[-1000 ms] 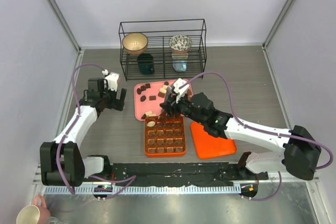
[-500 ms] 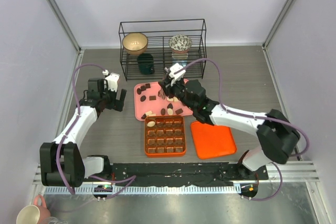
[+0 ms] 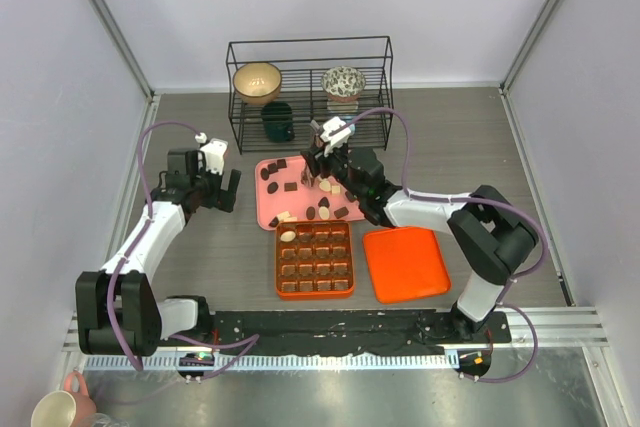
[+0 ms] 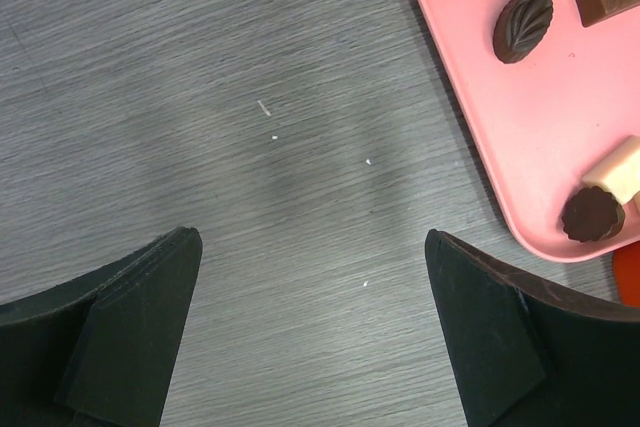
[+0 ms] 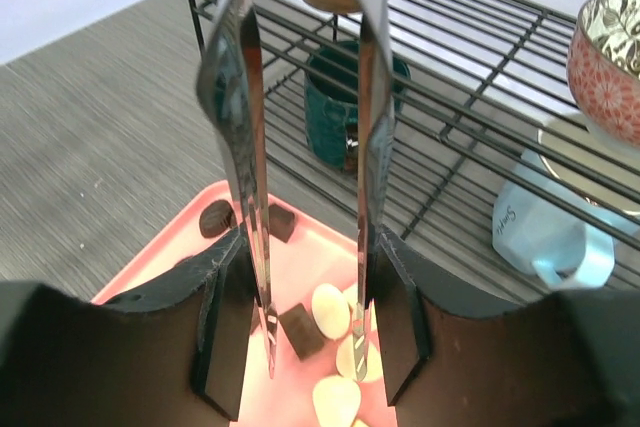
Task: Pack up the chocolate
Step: Pick up the fake chocolate from the plate.
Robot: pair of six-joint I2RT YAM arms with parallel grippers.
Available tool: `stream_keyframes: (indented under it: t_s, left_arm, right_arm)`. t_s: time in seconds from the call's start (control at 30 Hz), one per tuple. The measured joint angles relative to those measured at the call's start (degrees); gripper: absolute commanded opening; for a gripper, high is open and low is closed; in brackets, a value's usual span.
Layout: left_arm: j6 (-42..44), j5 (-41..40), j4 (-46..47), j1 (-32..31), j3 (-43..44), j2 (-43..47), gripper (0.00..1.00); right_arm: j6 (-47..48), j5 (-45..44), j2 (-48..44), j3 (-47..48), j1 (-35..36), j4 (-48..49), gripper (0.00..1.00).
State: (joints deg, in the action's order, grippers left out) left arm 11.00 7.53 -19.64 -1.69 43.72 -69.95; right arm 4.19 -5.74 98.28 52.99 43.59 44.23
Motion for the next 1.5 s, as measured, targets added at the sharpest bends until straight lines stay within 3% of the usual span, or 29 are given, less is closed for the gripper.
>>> stream_keyframes:
  t_s: [0.63, 0.93, 1.5]
  left_arm:
    - [0.2, 0.0, -0.8, 0.0, 0.0, 0.0, 1.00]
    - [0.2, 0.0, -1.2, 0.0, 0.0, 0.0, 1.00]
    - [0.2, 0.0, -2.6, 0.0, 0.1, 1.0, 1.00]
  right_arm:
    - [-0.8, 1.7, 5.0, 1.0, -0.2, 5.6, 0.49]
    - [-3.1, 3.0, 4.9, -2.8, -0.3, 8.1, 0.46]
    - [-4.7, 3.3, -1.4, -9.0, 0.2, 6.7, 0.41]
